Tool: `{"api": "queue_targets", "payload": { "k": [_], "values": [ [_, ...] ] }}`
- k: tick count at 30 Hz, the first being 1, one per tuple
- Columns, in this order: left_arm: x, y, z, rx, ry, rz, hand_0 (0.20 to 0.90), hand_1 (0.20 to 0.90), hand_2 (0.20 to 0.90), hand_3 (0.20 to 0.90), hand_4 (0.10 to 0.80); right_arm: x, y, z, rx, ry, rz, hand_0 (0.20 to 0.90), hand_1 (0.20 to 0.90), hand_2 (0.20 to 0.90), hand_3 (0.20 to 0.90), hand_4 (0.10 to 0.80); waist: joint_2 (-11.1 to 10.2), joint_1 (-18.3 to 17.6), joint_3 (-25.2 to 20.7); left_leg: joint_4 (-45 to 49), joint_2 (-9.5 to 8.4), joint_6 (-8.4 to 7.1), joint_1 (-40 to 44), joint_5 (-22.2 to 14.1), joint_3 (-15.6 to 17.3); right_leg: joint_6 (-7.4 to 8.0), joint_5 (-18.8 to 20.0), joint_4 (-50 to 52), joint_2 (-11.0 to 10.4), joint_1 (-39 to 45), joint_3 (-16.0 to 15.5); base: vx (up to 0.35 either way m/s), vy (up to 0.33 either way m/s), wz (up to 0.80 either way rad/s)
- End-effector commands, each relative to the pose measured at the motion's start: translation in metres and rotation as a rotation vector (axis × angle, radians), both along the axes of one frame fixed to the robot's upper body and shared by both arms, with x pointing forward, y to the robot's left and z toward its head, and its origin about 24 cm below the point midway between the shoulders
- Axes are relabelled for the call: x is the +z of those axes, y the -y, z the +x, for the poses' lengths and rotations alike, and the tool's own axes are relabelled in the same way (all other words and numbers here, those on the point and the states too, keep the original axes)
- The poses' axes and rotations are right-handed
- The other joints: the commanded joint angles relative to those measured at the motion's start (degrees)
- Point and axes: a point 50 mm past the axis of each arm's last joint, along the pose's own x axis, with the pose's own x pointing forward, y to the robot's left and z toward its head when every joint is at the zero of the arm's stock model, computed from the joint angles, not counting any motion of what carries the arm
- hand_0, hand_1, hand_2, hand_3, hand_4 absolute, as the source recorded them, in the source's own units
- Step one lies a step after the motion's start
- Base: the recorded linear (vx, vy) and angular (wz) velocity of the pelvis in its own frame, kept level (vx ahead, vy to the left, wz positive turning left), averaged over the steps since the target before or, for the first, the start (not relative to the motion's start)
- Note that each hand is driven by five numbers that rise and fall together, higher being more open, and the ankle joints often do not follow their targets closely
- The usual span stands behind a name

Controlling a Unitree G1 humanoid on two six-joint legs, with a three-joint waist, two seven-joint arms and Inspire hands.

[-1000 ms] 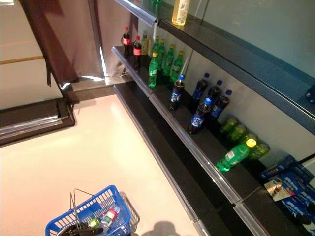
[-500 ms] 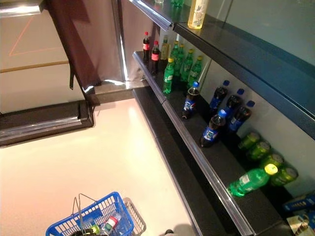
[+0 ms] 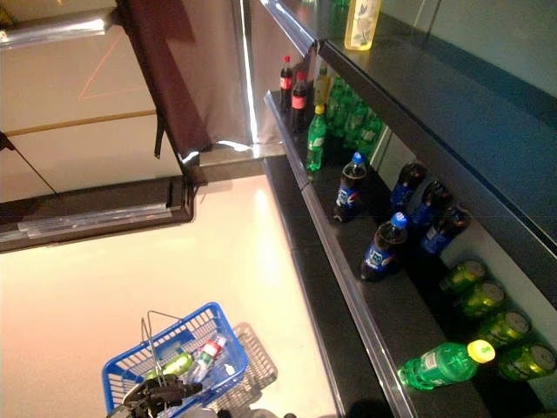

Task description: Pick up the drink and place into the basket.

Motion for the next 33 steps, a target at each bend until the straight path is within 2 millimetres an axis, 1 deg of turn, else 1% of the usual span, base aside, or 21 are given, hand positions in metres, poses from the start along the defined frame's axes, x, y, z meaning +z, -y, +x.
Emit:
{"api": "queue_targets", "payload": {
  "k": [1,2,3,4,5,7,9,12,14,16,18,19,20,21,22,24,26,28,29,30,33],
  "values": [
    [0.025,-0.016,0.04,-0.063,0.21,0.043,0.3,0.3,0.3,0.2,0.1,0.002,0.013,-0.016,0.014,-0.062,-0.045,0.9,0.9,0.9,0.9,0.8,0.2,1.5,-0.3,-6.2,3.13,-0.77,-4.3,8.9,3.6,7.13,1.6,-1.5,1.7,1.6,3.3,0.27,0.043,0.0],
    [0.025,-0.015,0.04,-0.068,0.209,0.042,0.3,0.3,0.3,0.2,0.1,0.002,0.013,-0.018,0.007,-0.062,-0.046,0.9,0.9,0.9,0.9,0.8,0.4,2.0,-0.1,-7.3,3.79,-1.48,-5.4,11.0,3.9,6.76,0.9,-1.6,2.2,2.5,3.6,0.191,0.033,0.02],
    [0.025,-0.014,0.04,-0.068,0.208,0.042,0.3,0.3,0.3,0.2,0.1,0.002,0.013,-0.018,0.006,-0.063,-0.047,0.9,0.9,0.9,0.9,0.8,0.4,2.0,-0.1,-7.4,3.81,-1.54,-5.5,11.2,3.9,6.72,0.9,-1.6,2.2,2.5,3.6,0.291,0.053,0.0],
    [0.024,-0.012,0.037,-0.069,0.205,0.036,0.3,0.3,0.3,0.2,0.1,0.002,0.014,-0.023,0.005,-0.069,-0.049,0.9,0.9,0.9,0.9,0.8,0.6,2.5,-0.1,-7.2,4.51,-1.83,-7.0,12.1,5.8,6.11,-0.2,-1.3,2.6,3.2,2.8,0.25,0.055,0.05],
    [0.023,-0.012,0.036,-0.07,0.204,0.034,0.3,0.3,0.3,0.2,0.1,0.002,0.014,-0.025,0.008,-0.073,-0.052,0.9,0.9,0.9,0.9,0.8,0.6,2.5,-0.2,-6.9,4.53,-1.81,-7.2,12.1,6.3,6.0,-0.4,-1.2,2.7,3.3,2.5,0.335,0.102,0.03],
    [0.021,-0.011,0.03,-0.061,0.187,0.031,0.3,0.3,0.3,0.2,0.1,0.002,0.014,-0.028,0.019,-0.083,-0.052,0.9,0.9,0.9,0.9,0.8,0.3,3.2,-0.5,-8.2,2.86,-0.88,-6.1,10.4,6.4,6.38,-1.4,-0.3,2.3,4.2,1.8,0.334,0.168,0.03],
    [0.02,-0.014,0.026,-0.058,0.183,0.028,0.3,0.3,0.3,0.2,0.1,0.001,0.013,-0.028,0.031,-0.083,-0.05,0.9,0.9,0.9,0.9,0.8,0.0,3.6,-0.9,-8.6,1.95,-0.02,-5.5,9.7,6.0,6.78,-2.0,0.7,2.1,4.4,2.0,0.279,0.189,-0.02],
    [0.02,-0.016,0.023,-0.062,0.186,0.012,0.3,0.3,0.3,0.2,0.1,0.001,0.012,-0.028,0.017,-0.08,-0.054,0.9,0.9,0.9,0.9,0.8,-0.9,5.0,-2.4,-9.3,-0.92,2.48,-3.8,6.7,3.3,7.65,-3.3,1.9,1.4,5.1,3.0,0.258,0.235,0.01],
    [0.021,-0.016,0.025,-0.072,0.188,0.014,0.3,0.3,0.3,0.2,0.1,0.0,0.01,-0.028,0.018,-0.085,-0.049,0.9,0.9,0.9,0.9,0.8,-2.0,5.2,-2.9,-9.8,-3.05,4.1,-2.6,5.4,1.5,9.25,-2.6,5.0,0.2,4.9,3.2,0.144,0.161,-0.01],
    [0.024,-0.016,0.03,-0.092,0.194,0.017,0.3,0.3,0.3,0.2,0.1,-0.001,0.006,-0.027,0.026,-0.08,-0.04,0.9,0.9,0.9,0.9,0.8,-2.6,5.1,-3.2,-10.6,-4.21,5.19,-1.5,4.8,0.2,11.53,0.8,11.7,-0.6,1.9,3.6,0.085,0.129,0.02],
    [0.026,-0.016,0.035,-0.114,0.202,0.023,0.3,0.3,0.3,0.2,0.1,-0.002,0.003,-0.025,0.02,-0.065,-0.031,0.9,0.9,0.9,0.9,0.8,-2.4,4.7,-3.2,-11.2,-4.28,5.98,-0.6,4.5,-1.2,13.82,5.1,20.1,-0.4,-2.8,4.6,0.058,0.122,0.12],
    [0.028,-0.017,0.039,-0.132,0.213,0.032,0.3,0.3,0.3,0.2,0.1,-0.003,-0.001,-0.022,0.021,-0.046,-0.021,0.9,0.9,0.9,0.9,0.8,-1.9,4.2,-2.6,-11.1,-3.85,6.74,0.3,3.8,-2.9,15.39,7.2,29.7,-0.1,-7.7,5.6,0.056,0.133,0.21],
    [0.03,-0.019,0.042,-0.144,0.213,0.044,0.3,0.3,0.3,0.2,0.1,-0.003,-0.002,-0.019,0.028,-0.041,-0.016,0.9,0.9,0.9,0.9,0.8,-1.4,4.1,-2.2,-10.7,-3.13,7.02,0.9,3.3,-3.6,15.44,7.4,35.4,-0.1,-10.4,5.5,0.071,0.135,0.37],
    [0.032,-0.02,0.045,-0.165,0.213,0.063,0.3,0.3,0.3,0.2,0.1,-0.003,-0.004,-0.015,0.04,-0.032,-0.01,0.9,0.9,0.9,0.9,0.8,-1.6,3.8,-1.6,-10.4,-2.81,7.29,1.9,2.5,-3.1,15.15,8.0,35.7,-2.0,-12.6,4.7,0.077,0.051,0.47],
    [0.033,-0.02,0.048,-0.167,0.213,0.065,0.3,0.3,0.3,0.2,0.1,-0.003,-0.007,-0.012,0.042,-0.025,-0.003,0.9,0.9,0.9,0.9,0.8,-1.9,3.9,-1.5,-10.4,-2.83,7.2,2.3,2.4,-2.8,14.82,7.9,32.0,-3.7,-12.3,4.1,0.097,-0.013,0.46],
    [0.034,-0.018,0.053,-0.189,0.218,0.072,0.3,0.3,0.3,0.2,0.1,-0.003,-0.009,-0.004,0.029,-0.005,0.002,0.9,0.9,0.9,0.9,0.8,-2.6,3.8,-1.3,-10.4,-3.1,6.72,3.1,2.0,-3.2,14.45,7.4,22.0,-5.3,-10.4,3.0,0.12,-0.101,0.19],
    [0.034,-0.014,0.056,-0.196,0.221,0.077,0.3,0.3,0.3,0.2,0.1,-0.003,-0.008,-0.001,0.026,0.004,-0.002,0.9,0.9,0.9,0.9,0.8,-3.2,3.2,-0.9,-10.1,-3.74,6.67,3.8,1.3,-4.5,14.2,7.6,14.1,-5.4,-9.7,3.7,0.119,-0.098,0.16],
    [0.034,-0.013,0.056,-0.197,0.221,0.08,0.3,0.3,0.3,0.2,0.1,-0.003,-0.008,-0.002,0.024,0.006,-0.003,0.9,0.9,0.9,0.9,0.8,-3.5,2.7,-0.7,-9.9,-4.07,6.67,4.2,0.9,-4.9,14.11,7.8,10.8,-5.1,-9.5,4.5,0.144,-0.064,0.27],
    [0.033,-0.012,0.056,-0.194,0.219,0.083,0.3,0.3,0.3,0.2,0.1,-0.003,-0.008,-0.005,0.024,0.005,-0.002,0.9,0.9,0.9,0.9,0.8,-4.5,1.6,-0.4,-9.2,-5.24,6.6,5.1,-0.7,-5.0,14.72,11.5,4.6,-5.7,-10.7,5.1,0.246,-0.078,0.29],
    [0.032,-0.013,0.055,-0.192,0.217,0.086,0.3,0.3,0.3,0.2,0.1,-0.003,-0.009,-0.006,0.029,0.003,0.002,0.9,0.9,0.9,0.9,0.8,-4.9,1.3,-0.3,-9.1,-5.6,6.5,5.9,-1.6,-4.7,15.15,13.7,3.4,-6.4,-11.6,4.6,0.286,-0.079,0.22],
    [0.031,-0.015,0.049,-0.193,0.21,0.085,0.3,0.3,0.3,0.2,0.1,-0.004,-0.009,-0.01,0.043,-0.014,0.004,0.9,0.9,0.9,0.9,0.8,-4.9,0.6,0.1,-9.8,-6.09,6.65,8.0,-2.8,-4.7,15.69,15.6,3.0,-6.5,-13.4,3.7,0.234,-0.035,0.21]
  ]
}}
